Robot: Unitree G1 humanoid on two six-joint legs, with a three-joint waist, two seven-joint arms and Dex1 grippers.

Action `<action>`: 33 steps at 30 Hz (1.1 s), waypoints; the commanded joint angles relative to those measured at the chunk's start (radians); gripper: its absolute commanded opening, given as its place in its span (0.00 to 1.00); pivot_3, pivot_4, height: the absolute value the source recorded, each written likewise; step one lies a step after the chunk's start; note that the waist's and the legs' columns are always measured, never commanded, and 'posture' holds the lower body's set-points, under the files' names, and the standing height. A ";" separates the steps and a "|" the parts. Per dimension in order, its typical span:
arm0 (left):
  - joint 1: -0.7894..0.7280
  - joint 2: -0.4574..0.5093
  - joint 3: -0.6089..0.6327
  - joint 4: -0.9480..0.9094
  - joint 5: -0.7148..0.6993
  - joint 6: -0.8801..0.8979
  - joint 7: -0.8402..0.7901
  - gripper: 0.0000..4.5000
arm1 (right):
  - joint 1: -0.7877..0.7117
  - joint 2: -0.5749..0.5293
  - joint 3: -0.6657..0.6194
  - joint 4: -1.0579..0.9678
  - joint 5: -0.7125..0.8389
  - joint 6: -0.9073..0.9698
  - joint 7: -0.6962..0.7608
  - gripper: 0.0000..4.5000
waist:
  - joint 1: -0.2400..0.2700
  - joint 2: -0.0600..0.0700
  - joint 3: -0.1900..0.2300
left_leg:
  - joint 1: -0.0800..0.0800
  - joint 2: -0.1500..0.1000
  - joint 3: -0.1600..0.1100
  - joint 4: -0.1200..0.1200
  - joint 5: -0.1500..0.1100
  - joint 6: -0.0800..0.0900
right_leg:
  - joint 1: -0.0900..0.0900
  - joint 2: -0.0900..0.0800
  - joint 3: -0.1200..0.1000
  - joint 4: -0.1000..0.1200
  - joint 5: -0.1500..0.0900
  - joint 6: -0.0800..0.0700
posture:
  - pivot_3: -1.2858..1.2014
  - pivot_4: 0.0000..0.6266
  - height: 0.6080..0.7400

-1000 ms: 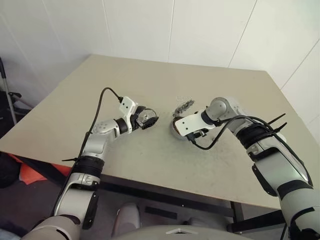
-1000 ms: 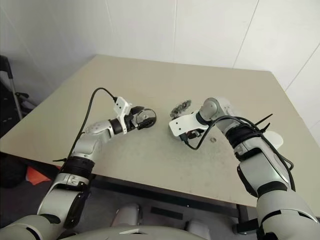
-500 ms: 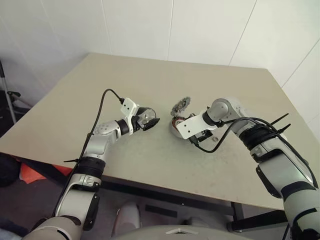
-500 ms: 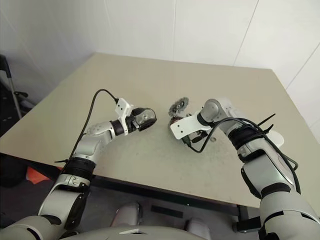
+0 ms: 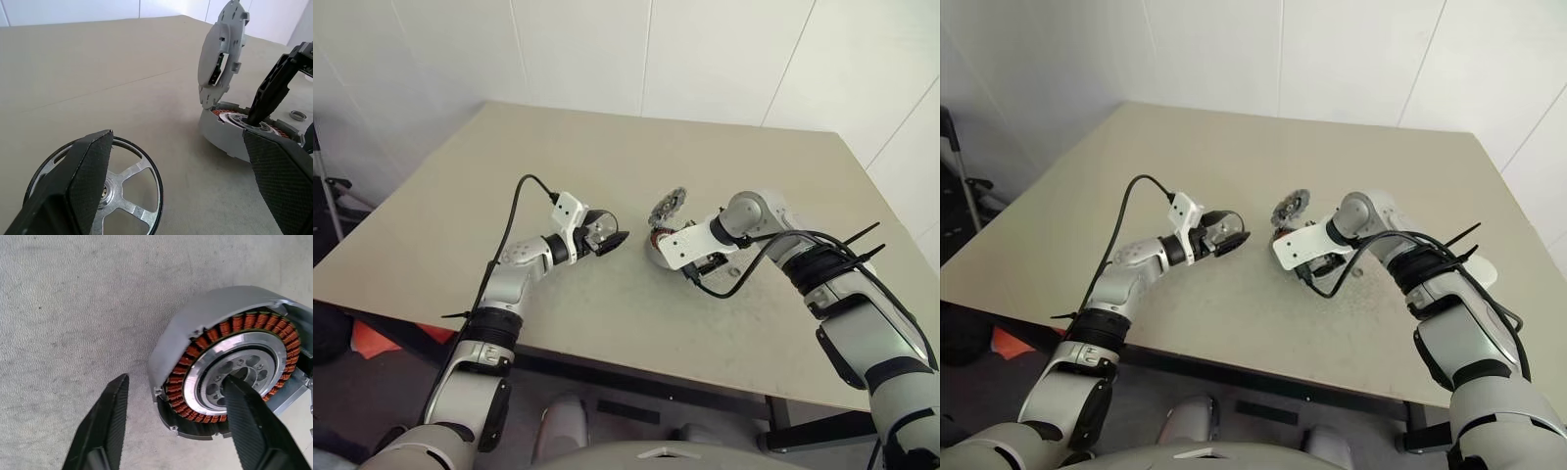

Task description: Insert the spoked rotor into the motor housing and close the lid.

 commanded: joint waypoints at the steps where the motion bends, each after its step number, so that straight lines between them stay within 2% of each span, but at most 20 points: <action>1: -0.007 0.000 0.004 -0.017 -0.004 -0.021 0.004 1.00 | 0.028 -0.051 0.021 0.043 -0.029 0.038 0.044 0.48 | 0.000 0.000 0.000 | 0.000 0.000 0.000 0.000 0.000 0.000 | 0.000 0.000 0.000 0.000 0.000 0.000 | 0.52 0.00 1.00; 2: -0.008 0.000 0.004 -0.017 -0.004 -0.022 0.004 1.00 | 0.026 -0.051 0.020 0.044 -0.028 0.039 0.042 0.41 | 0.000 0.000 0.000 | 0.000 0.000 0.000 0.000 0.000 0.000 | 0.000 0.000 0.000 0.000 0.000 0.000 | 0.52 0.00 1.00; 3: -0.008 0.000 0.004 -0.016 -0.003 -0.023 0.005 1.00 | 0.025 -0.050 0.019 0.043 -0.027 0.041 0.038 0.40 | -0.001 0.000 0.000 | 0.000 0.000 0.000 0.000 0.000 0.000 | 0.000 0.000 0.000 0.000 0.000 0.000 | 0.52 0.00 1.00; 9: -0.003 -0.009 0.002 -0.018 -0.001 -0.026 0.013 1.00 | 0.046 -0.060 -0.004 -0.009 0.011 0.081 0.060 0.40 | 0.000 0.000 0.000 | 0.000 0.000 0.000 0.000 0.000 0.000 | -0.001 0.000 0.000 0.000 0.000 0.000 | 0.52 0.00 1.00; 20: 0.021 -0.034 -0.006 -0.015 0.003 -0.038 0.032 1.00 | 0.099 -0.187 -0.029 -0.235 0.081 0.145 0.195 0.40 | 0.001 0.001 0.001 | -0.006 0.001 0.001 0.000 0.000 0.000 | -0.005 0.000 -0.001 -0.001 -0.001 0.003 | 0.52 0.00 1.00; 27: 0.017 -0.042 -0.007 -0.005 0.008 -0.044 0.033 1.00 | 0.133 -0.201 -0.022 -0.302 0.085 0.213 0.198 0.40 | -0.003 0.002 0.001 | -0.008 0.002 0.001 0.000 0.000 0.000 | -0.010 0.003 -0.001 0.001 -0.001 0.003 | 0.52 0.00 1.00; 33: 0.021 -0.039 -0.007 -0.004 0.010 -0.045 0.033 1.00 | 0.137 -0.165 -0.007 -0.324 0.078 0.264 0.172 0.40 | -0.004 0.002 0.001 | -0.008 0.002 0.001 0.000 0.000 0.000 | -0.010 0.003 -0.001 0.001 -0.001 0.003 | 0.52 0.00 1.00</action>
